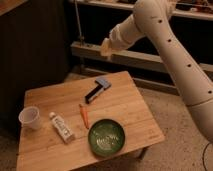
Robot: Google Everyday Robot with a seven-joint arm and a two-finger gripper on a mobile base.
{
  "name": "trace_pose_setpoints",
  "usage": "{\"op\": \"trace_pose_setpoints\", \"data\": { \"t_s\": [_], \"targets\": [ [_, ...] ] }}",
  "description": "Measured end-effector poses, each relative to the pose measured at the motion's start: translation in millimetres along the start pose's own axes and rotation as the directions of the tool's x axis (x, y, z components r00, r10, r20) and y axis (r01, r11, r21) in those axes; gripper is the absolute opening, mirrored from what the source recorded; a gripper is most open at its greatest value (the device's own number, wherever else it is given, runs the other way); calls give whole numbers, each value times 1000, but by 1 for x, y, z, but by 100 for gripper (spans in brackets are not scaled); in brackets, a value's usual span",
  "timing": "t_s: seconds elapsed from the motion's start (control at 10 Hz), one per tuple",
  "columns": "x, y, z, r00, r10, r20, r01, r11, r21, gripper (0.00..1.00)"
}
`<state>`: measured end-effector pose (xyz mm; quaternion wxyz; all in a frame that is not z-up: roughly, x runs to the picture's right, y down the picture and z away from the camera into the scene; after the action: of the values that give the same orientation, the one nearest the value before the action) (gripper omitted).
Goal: Place the eraser in the ceramic cup
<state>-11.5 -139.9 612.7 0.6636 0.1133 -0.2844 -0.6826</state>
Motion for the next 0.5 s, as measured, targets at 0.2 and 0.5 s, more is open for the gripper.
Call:
{"op": "trace_pose_setpoints", "data": {
  "t_s": [0.2,0.5],
  "targets": [
    [-52,20,37,976,167,142,-156,984,-82,21],
    [-58,25,41,969,191,159,-178,979,-95,21]
  ]
}}
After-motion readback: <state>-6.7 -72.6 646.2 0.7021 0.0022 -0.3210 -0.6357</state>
